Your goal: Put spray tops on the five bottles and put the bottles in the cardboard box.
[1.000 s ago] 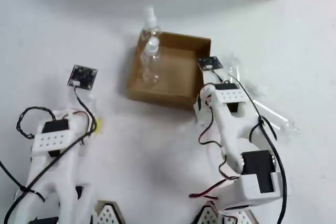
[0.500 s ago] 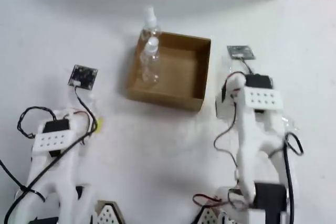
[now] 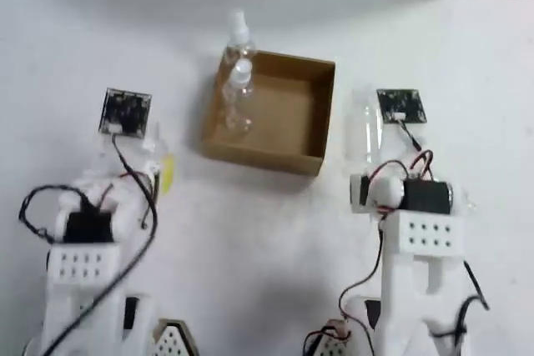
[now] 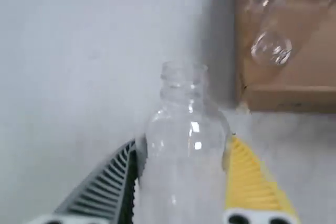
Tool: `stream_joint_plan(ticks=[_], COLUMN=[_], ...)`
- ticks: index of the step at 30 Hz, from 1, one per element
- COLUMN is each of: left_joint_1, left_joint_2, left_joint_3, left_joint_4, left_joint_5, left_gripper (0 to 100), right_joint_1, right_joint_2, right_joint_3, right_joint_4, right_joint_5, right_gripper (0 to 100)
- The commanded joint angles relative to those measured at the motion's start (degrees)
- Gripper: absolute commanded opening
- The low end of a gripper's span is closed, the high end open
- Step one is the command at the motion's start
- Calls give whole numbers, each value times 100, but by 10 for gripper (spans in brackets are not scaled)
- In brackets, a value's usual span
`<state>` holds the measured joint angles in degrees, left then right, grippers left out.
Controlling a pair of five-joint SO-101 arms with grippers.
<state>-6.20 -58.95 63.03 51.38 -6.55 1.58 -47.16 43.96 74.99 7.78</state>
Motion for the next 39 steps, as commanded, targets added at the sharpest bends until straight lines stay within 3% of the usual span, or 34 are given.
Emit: stream_joint_plan(ticks=[1,6,12,15,19,23,32,39], left_joint_1=[822,1701,2220,2352,2519,2527,2589,2818], left_joint_2=[-1657,-2765,-3020,-3020,-3046,-3046,-3108,-4391], left_joint_3=[-352,-308,-62,281,1029,1538,2312,3024], left_joint_4=[211,-35,-923,-1477,-2057,-2497,-2558,-2514], left_joint_5=[202,202,237,888,1758,1776,1776,1776], left_gripper=[76,76,76,76,76,76,76,76], right_joint_1=[66,57,13,-84,-470,-971,-1965,-2914], right_joint_2=[-646,-1385,-2070,-2220,-2211,-2185,-927,-207], right_joint_3=[-290,-308,-369,-624,-1354,-2251,-4360,-5433], right_joint_4=[-497,-1754,-3327,-3829,-3960,-3960,-3916,-3178], right_joint_5=[70,70,35,18,-255,-712,-747,-1002], right_gripper=[18,18,18,16,16,16,15,15])
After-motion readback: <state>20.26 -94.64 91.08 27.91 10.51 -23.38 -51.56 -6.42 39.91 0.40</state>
